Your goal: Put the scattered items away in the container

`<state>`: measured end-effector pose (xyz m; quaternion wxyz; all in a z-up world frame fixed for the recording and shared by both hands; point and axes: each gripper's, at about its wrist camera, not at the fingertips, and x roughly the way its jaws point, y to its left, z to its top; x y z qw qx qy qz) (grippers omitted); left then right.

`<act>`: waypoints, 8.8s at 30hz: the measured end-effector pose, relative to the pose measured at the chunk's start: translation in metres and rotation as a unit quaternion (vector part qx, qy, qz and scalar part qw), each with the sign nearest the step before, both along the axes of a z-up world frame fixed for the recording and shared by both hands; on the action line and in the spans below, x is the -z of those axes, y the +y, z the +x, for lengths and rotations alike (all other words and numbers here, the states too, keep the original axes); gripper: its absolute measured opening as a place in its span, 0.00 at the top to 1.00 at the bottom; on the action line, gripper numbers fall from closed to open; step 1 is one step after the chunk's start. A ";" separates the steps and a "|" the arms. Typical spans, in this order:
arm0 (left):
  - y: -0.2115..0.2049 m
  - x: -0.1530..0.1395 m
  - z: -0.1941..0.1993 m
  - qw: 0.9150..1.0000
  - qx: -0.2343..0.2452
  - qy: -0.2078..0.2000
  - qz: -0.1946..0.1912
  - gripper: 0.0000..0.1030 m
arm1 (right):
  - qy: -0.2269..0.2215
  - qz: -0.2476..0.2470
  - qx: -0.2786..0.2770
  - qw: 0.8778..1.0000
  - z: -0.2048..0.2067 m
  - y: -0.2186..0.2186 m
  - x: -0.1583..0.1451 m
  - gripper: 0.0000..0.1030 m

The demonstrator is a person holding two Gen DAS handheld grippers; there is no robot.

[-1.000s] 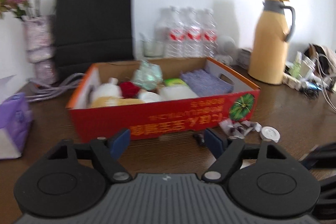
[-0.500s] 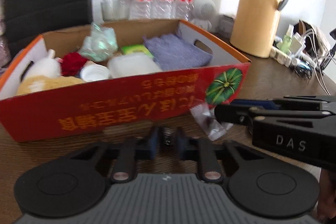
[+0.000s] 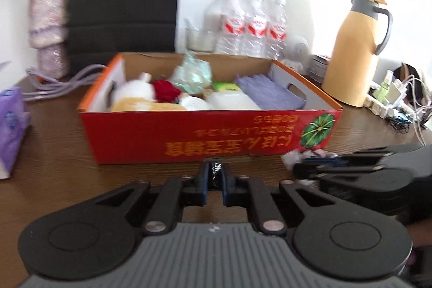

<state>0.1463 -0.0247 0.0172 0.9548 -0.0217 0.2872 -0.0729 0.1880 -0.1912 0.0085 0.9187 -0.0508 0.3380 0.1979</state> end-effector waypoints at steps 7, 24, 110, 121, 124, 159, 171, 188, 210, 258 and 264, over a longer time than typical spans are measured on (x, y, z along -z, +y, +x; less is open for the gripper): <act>0.010 -0.020 -0.070 0.997 -0.041 -0.065 0.001 0.90 | -0.064 0.046 -0.009 0.997 -0.066 -0.005 -0.043 0.89; -0.012 -0.025 -0.224 0.971 -0.072 -0.229 0.008 0.90 | -0.293 0.100 0.006 0.951 -0.251 -0.021 -0.039 0.89; 0.000 -0.017 -0.088 0.996 0.051 -0.072 -0.003 0.00 | -0.163 0.149 0.179 0.959 -0.133 -0.066 -0.044 0.07; -0.042 0.021 -0.033 0.995 0.097 0.018 0.014 0.19 | -0.087 0.043 0.088 0.991 -0.038 -0.032 -0.017 0.53; -0.035 0.031 -0.028 0.995 0.096 0.037 -0.007 0.41 | -0.059 0.053 0.084 0.993 -0.008 -0.025 -0.007 0.56; -0.011 -0.030 -0.154 0.984 -0.087 -0.156 0.009 0.74 | -0.201 0.064 0.030 0.977 -0.171 -0.004 -0.063 0.81; -0.025 -0.043 -0.216 0.976 -0.088 -0.197 0.030 0.74 | -0.244 0.095 -0.004 0.965 -0.263 -0.012 -0.059 0.81; 0.050 -0.232 -0.069 0.964 -0.039 -0.252 -0.077 0.74 | -0.380 0.117 0.021 0.917 -0.146 -0.044 -0.215 0.81; 0.008 -0.064 0.195 0.967 0.027 0.251 -0.024 0.74 | 0.229 -0.033 -0.003 0.973 0.178 -0.011 -0.108 0.80; 0.022 -0.077 0.008 0.980 -0.079 -0.180 0.025 0.00 | -0.159 0.125 0.119 0.972 0.009 -0.018 -0.109 0.15; 0.017 -0.059 -0.073 0.985 -0.053 -0.164 0.024 0.00 | -0.186 0.104 0.094 0.973 -0.088 -0.015 -0.090 0.11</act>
